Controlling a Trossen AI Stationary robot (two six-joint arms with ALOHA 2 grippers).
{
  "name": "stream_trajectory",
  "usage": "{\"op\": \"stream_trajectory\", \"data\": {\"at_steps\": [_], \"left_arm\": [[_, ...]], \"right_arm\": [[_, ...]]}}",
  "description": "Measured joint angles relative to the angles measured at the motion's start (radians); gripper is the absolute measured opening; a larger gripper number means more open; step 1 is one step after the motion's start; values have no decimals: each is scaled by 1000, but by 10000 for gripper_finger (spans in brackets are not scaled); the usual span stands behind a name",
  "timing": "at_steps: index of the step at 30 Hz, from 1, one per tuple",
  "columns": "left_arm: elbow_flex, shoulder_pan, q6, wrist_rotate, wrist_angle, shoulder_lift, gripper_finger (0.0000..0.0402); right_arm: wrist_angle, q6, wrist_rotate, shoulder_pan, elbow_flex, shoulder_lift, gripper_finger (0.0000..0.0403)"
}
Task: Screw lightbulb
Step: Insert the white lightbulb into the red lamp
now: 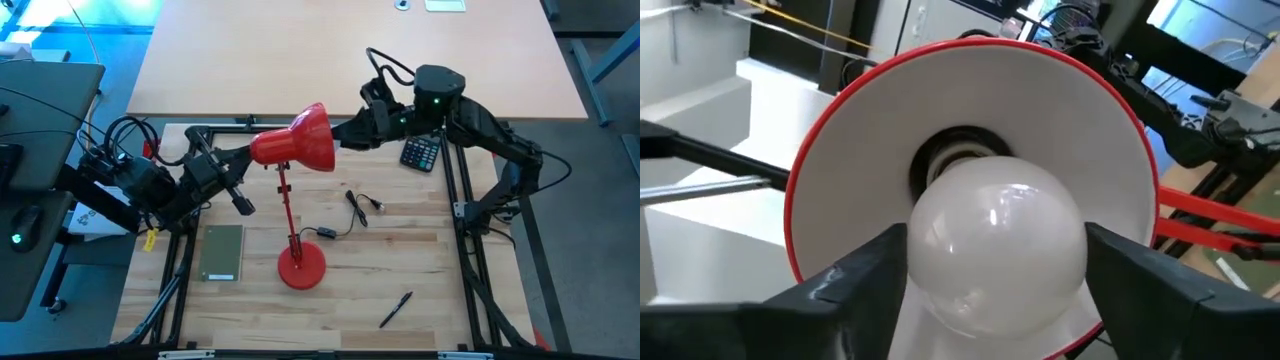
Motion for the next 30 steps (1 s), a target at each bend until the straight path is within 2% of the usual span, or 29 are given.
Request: {"op": "stream_trajectory", "data": {"at_steps": [5,12,20,30], "left_arm": [[0,0,-29,1,0,0,0],[0,0,-165,23,7,0,0],[0,1,-416,77,54,0,0],[0,0,-446,95,101,-1,0]], "right_arm": [[2,-106,-18,0,0,0,230],[1,-359,-53,-1,0,0,227],[0,-827,-66,0,0,-2,227],[1,-1459,-60,1,0,-2,227]]}}
